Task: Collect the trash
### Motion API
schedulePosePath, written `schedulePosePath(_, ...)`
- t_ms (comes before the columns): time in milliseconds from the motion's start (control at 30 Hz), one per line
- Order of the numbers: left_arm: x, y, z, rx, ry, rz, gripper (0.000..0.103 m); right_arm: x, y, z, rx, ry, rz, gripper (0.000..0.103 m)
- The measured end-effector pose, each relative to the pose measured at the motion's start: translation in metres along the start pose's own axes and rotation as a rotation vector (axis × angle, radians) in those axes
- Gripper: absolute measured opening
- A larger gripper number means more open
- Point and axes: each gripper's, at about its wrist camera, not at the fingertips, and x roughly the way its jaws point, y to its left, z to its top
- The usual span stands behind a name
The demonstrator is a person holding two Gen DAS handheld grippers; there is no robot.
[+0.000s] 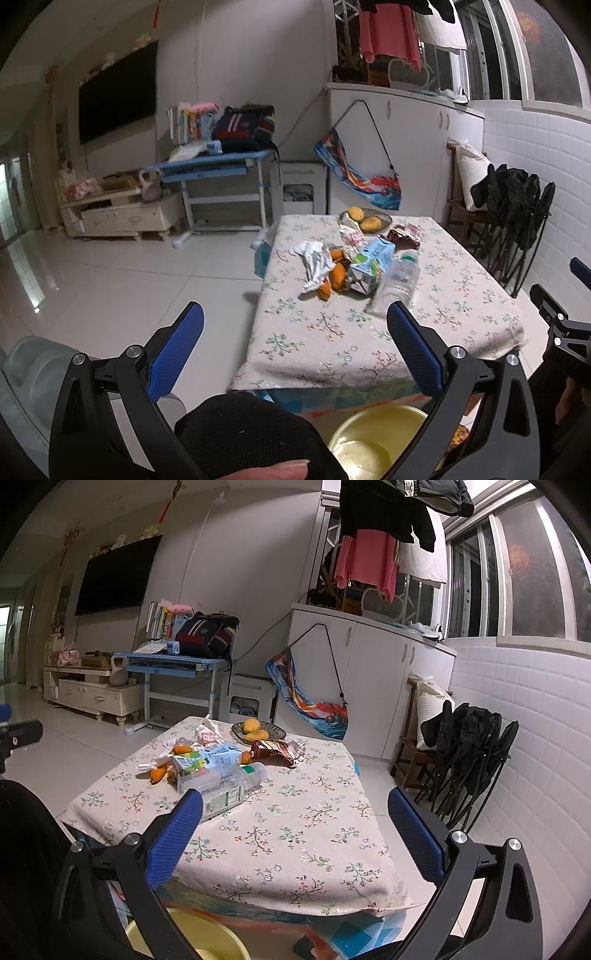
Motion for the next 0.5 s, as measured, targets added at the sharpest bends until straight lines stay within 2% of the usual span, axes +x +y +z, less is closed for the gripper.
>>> schedulePosePath(167,0.007,-0.002,0.005,0.012,0.013,-0.022,0.096,0.02,0.001,0.011,0.039,0.064,0.068,0.096)
schedulePosePath(300,0.018,-0.002,0.009,0.005,0.01,-0.015,0.096,0.044,0.007,0.017,0.09,0.15,0.147,0.096)
schedulePosePath(500,0.047,0.006,0.013,-0.011,0.036,0.006,0.096,0.089,0.019,0.015,0.18,0.258,0.204,0.096)
